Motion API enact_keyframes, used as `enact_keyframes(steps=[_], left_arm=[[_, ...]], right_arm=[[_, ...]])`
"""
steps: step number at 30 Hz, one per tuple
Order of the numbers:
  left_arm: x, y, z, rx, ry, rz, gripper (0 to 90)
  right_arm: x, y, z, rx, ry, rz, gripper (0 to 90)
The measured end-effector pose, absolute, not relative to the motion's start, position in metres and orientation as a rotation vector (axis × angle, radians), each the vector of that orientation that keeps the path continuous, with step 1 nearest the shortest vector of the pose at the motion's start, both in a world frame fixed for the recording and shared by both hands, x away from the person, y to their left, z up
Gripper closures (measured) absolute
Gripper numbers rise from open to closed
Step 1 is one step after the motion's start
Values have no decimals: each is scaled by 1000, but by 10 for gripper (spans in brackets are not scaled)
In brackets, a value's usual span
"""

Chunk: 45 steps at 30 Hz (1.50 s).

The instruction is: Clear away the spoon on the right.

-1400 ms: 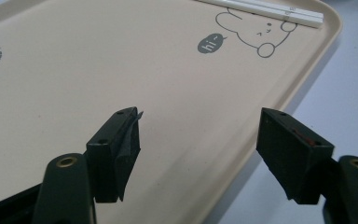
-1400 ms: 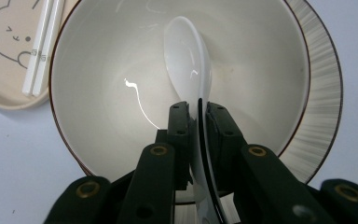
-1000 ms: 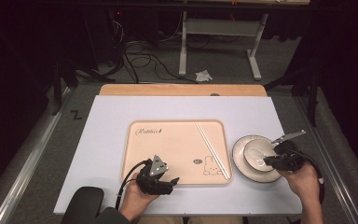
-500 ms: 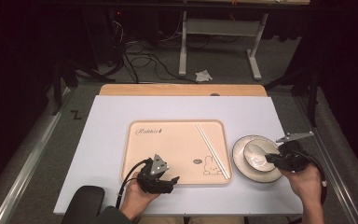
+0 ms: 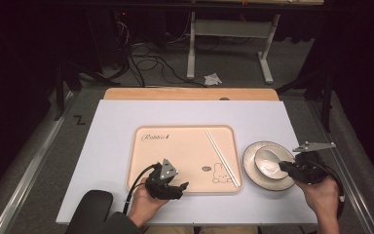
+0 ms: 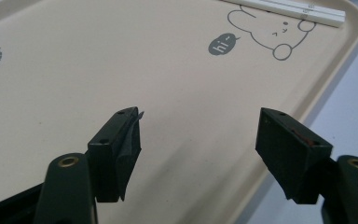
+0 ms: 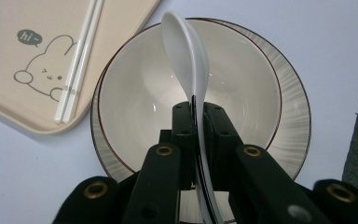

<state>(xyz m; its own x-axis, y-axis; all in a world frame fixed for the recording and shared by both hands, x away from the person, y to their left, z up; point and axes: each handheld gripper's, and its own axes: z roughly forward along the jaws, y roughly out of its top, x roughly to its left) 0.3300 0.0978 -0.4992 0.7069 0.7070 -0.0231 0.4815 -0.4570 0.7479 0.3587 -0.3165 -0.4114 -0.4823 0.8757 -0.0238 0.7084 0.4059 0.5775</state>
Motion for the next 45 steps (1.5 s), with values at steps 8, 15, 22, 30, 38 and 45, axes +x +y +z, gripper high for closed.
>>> enact_keyframes(steps=[8,15,22,30,38,45], left_arm=[[335,92,-499,2151,882,360,317],[338,87,-499,2160,860,344,319],[340,83,-500,2166,845,332,321],[341,82,-500,2165,848,334,323],[340,83,-499,2168,852,345,323],[338,86,-498,2171,862,369,322]], right_arm=[[347,-318,-408,1380,2319,771,857],[339,-315,-407,1386,2310,788,857],[332,-311,-405,1372,2297,811,857],[331,-302,-403,1343,2311,832,856],[333,-295,-405,1321,2329,830,856],[338,-291,-405,1302,2326,857,856]])
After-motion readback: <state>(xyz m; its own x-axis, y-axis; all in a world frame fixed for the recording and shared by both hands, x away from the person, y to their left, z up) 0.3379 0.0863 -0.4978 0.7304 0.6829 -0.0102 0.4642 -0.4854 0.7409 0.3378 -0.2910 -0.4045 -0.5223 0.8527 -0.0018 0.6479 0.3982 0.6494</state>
